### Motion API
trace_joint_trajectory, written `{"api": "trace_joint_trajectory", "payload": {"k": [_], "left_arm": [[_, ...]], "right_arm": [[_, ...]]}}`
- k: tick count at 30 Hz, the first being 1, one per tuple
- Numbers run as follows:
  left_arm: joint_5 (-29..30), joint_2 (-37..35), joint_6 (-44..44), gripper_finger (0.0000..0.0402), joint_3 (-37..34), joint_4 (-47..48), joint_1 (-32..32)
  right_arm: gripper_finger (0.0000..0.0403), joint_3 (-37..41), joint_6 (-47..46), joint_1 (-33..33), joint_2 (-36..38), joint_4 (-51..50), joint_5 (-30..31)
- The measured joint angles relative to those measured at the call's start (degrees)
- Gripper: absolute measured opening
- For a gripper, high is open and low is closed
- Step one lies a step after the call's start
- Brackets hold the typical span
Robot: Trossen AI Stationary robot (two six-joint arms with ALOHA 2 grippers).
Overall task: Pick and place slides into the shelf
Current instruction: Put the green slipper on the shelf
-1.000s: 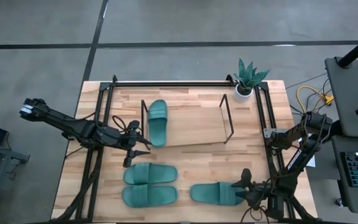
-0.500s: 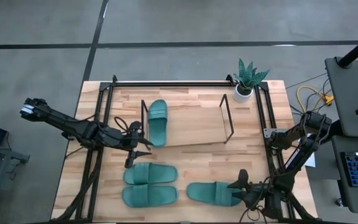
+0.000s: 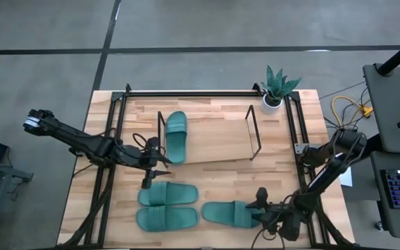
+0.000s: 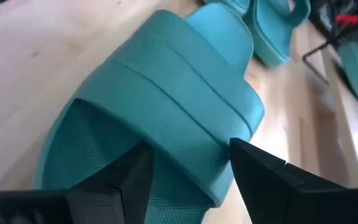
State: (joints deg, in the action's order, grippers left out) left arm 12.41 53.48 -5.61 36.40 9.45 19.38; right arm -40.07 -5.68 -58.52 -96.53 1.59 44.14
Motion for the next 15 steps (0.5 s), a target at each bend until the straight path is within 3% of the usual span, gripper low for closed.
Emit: {"api": "trace_joint_trajectory", "payload": {"k": [4, 8, 11, 15], "left_arm": [[0.01, 0.50, 0.20, 0.0162, 0.00, 0.04, 0.00], [0.01, 0.52, 0.32, 0.0162, 0.00, 0.02, 0.00], [0.01, 0.48, 0.33, 0.0162, 0.00, 0.04, 0.00], [0.01, 0.47, 0.33, 0.0162, 0.00, 0.02, 0.00]], "right_arm": [[0.0201, 0.02, 7.27, 0.09, -1.99, 6.73, -0.32], [0.0190, -0.07, 8.63, 0.28, -2.07, 8.69, -0.45], [0.0160, -0.04, 8.74, 0.44, -1.58, 8.68, 0.24], [0.0089, -0.04, 11.28, 0.52, -1.03, 8.86, 0.86]]}}
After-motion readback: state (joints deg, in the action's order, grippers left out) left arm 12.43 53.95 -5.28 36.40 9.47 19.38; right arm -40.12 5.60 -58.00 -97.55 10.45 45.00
